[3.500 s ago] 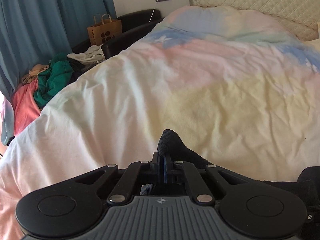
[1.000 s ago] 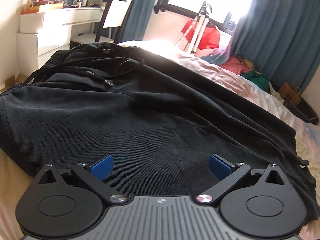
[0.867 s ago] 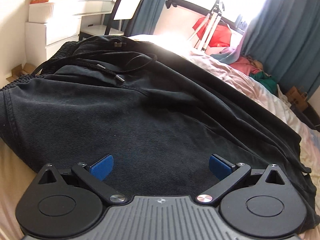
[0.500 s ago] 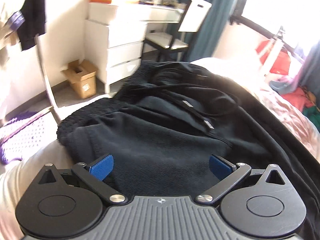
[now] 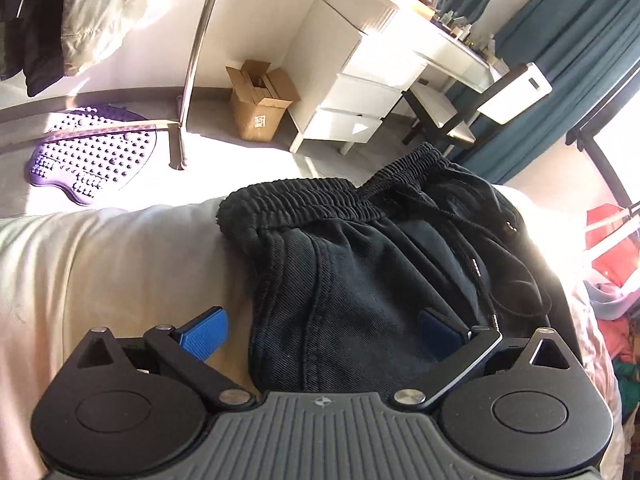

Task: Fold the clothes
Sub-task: 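Grasp the waistband with the left tool and lift it over the fold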

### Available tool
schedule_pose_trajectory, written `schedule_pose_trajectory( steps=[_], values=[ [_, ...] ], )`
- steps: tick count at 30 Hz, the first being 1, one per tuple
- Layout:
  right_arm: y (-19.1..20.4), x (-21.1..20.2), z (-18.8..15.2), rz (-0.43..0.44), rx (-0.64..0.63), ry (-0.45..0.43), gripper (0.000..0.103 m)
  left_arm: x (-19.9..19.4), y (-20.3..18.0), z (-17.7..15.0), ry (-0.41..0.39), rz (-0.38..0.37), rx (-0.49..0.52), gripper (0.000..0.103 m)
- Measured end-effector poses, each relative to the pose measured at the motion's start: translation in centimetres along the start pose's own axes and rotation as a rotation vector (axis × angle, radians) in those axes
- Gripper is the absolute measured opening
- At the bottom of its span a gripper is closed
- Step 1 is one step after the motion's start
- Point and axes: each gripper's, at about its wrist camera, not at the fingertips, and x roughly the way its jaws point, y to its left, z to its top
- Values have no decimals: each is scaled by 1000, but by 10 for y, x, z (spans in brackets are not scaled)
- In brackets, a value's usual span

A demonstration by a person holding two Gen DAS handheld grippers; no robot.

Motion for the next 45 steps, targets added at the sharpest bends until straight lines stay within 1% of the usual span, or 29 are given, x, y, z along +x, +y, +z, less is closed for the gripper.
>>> schedule_pose_trajectory(
  steps=[1, 4, 7, 9, 11, 15, 18, 20, 22, 24, 26, 28, 31, 34, 35, 37, 39, 41, 42, 44, 45],
  values=[
    [0, 0, 0, -1, -1, 1, 75, 0, 2, 1, 4, 7, -7, 102],
    [0, 1, 0, -3, 4, 6, 75, 12, 6, 5, 77, 20, -38, 102],
    [-2, 2, 0, -3, 18, 12, 75, 30, 6, 4, 133, 29, -30, 103],
    [-3, 3, 0, -1, 27, 16, 75, 37, 3, 1, 143, 37, -21, 103],
    [-5, 4, 0, -2, 32, 20, 75, 39, -1, -1, 141, -19, -4, 103],
    [-5, 6, 0, -1, 36, 27, 75, 22, -6, -5, 92, -212, 12, 103],
    [-7, 5, 0, 8, 47, 27, 75, 10, -1, -6, 67, -366, -26, 103],
    [-13, 4, 1, 9, 77, 22, 75, 4, 7, -6, 61, -450, -82, 103],
    [-19, 3, 2, 11, 110, 17, 75, 7, 13, -6, 75, -453, -131, 103],
    [-30, 3, 3, 17, 187, 13, 75, 17, 19, -3, 115, -399, -174, 103],
    [-50, 2, 4, 28, 317, 11, 75, 27, 27, -1, 167, -349, -214, 102],
    [-73, 0, 4, 14, 445, 6, 75, 38, 36, -3, 230, -332, -264, 100],
    [-105, -7, 0, -50, 613, -27, 76, 39, 44, -3, 234, -349, -312, 99],
    [-141, -11, -8, -70, 805, -47, 76, 39, 44, -3, 237, -365, -300, 99],
    [-153, -12, -10, -83, 862, -52, 76, 38, 43, -3, 235, -393, -297, 99],
    [-169, -12, -13, -103, 914, -56, 76, 38, 42, -2, 231, -449, -291, 98],
    [-182, -8, -13, -104, 928, -46, 76, 33, 45, -2, 203, -578, -321, 98],
    [-188, -3, -17, -123, 966, -22, 76, 36, 49, -3, 202, -716, -383, 98],
    [-190, 0, -21, -128, 990, -6, 76, 37, 50, -3, 208, -718, -394, 98],
    [-191, 11, -26, -104, 1018, 35, 76, 40, 53, -5, 218, -723, -414, 98],
    [-192, 18, -28, -85, 1038, 59, 76, 45, 51, -6, 247, -682, -411, 97]
  ],
)
